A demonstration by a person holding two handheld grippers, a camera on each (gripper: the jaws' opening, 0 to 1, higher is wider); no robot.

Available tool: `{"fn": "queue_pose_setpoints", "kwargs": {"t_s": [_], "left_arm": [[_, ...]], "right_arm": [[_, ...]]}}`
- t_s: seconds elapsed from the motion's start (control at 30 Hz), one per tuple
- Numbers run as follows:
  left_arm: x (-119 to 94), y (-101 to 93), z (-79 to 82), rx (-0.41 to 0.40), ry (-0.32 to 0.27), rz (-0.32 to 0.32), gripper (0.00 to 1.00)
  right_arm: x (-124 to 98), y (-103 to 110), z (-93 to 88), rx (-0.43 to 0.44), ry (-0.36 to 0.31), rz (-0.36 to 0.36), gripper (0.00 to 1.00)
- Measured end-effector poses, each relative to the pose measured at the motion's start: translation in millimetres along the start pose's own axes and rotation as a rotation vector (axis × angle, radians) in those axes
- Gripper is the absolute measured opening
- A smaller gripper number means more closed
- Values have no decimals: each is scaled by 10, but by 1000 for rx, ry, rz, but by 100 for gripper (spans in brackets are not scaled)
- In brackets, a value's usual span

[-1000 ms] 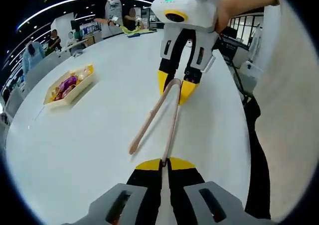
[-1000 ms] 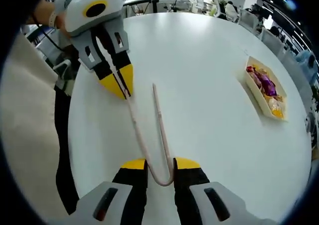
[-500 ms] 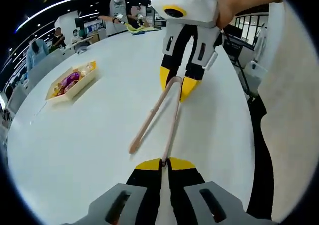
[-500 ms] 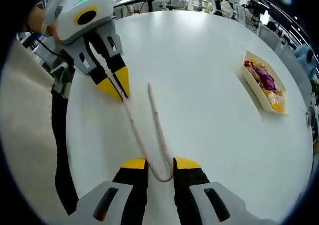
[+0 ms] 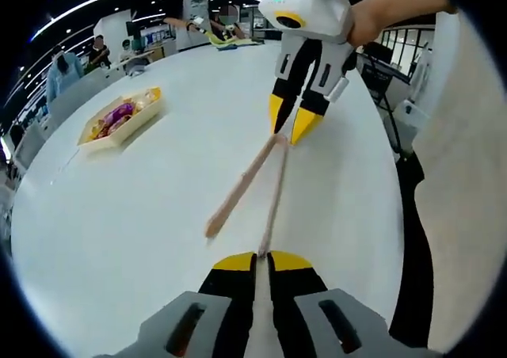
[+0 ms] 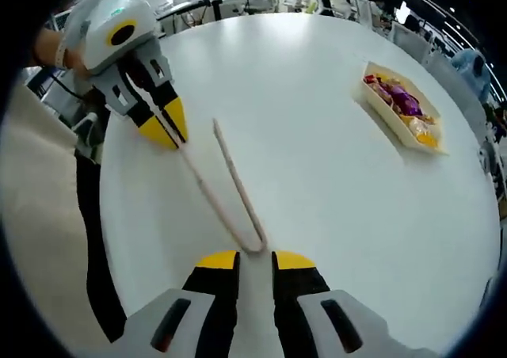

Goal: Place the target food into the container with the food tongs after gripping and lifting it, then release it inside without dropping or visibly crushing the food.

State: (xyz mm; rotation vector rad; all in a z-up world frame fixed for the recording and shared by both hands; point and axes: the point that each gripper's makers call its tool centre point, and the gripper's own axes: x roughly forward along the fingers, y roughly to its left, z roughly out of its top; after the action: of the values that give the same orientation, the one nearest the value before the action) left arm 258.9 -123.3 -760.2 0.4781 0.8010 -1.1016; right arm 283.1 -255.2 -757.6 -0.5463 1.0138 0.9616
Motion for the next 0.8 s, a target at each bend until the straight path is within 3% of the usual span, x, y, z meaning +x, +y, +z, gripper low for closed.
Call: {"fn": "queue_pose_setpoints", "kwargs": {"t_s": [0.2,0.4,0.47,0.5,0.57,0.63,0.7,0.8], "left_arm": [[-180,40,29,-94,-73,48,20],[-461,144,134,-204,-187,135,31],[-606,203,283,-323,-298,167,40],[-708,257,360,-340,-358,206,43],[-780,276,398,-363,-388,225,49],[-921,283,528,-382,-480,235,47],[-1024,320,568,-387,-509,262,46],[-1215,428,655,-400,-582,321,54]], "right_arm": [[-198,-83,54,153,-130,-48,18],[-514,-125,189,252,-301,-92,25],[-639,-160,258,254,-357,-132,31],[-714,-157,318,254,-401,-136,32],[-816,-178,373,279,-447,-154,35],[-942,-227,456,294,-512,-186,39],[-1073,-269,545,322,-581,-208,43],[-1224,-308,645,341,-651,-231,52]]}}
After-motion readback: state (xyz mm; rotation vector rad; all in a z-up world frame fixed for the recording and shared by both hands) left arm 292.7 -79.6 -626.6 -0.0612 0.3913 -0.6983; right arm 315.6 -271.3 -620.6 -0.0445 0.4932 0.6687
